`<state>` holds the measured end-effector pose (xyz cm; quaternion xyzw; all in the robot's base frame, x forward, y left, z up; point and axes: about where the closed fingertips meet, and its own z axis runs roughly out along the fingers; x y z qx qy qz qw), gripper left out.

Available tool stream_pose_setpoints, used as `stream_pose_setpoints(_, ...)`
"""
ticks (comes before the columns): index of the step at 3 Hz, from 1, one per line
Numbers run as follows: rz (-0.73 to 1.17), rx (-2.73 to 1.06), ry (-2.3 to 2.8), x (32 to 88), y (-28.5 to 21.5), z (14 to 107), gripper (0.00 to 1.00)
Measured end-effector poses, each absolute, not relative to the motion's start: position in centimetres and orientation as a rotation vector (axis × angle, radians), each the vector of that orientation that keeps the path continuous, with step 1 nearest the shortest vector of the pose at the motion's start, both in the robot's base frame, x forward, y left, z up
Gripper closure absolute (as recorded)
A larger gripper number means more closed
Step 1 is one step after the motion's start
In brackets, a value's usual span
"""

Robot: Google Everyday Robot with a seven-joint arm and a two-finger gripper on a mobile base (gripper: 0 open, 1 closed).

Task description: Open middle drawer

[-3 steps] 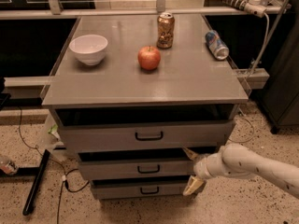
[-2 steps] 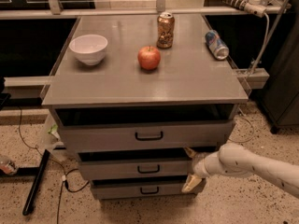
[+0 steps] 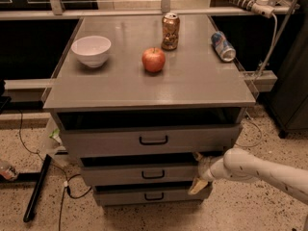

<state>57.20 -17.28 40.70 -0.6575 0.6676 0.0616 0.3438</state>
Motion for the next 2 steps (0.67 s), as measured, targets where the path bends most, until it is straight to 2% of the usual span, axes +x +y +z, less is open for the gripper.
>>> stream_pose_setpoints(1,0.16,-1.708,1.734,57.2,-17.27,40.69,0.18)
stream_pose_setpoints(2,0.16,-1.708,1.734,57.19,-17.27,40.69,0.42)
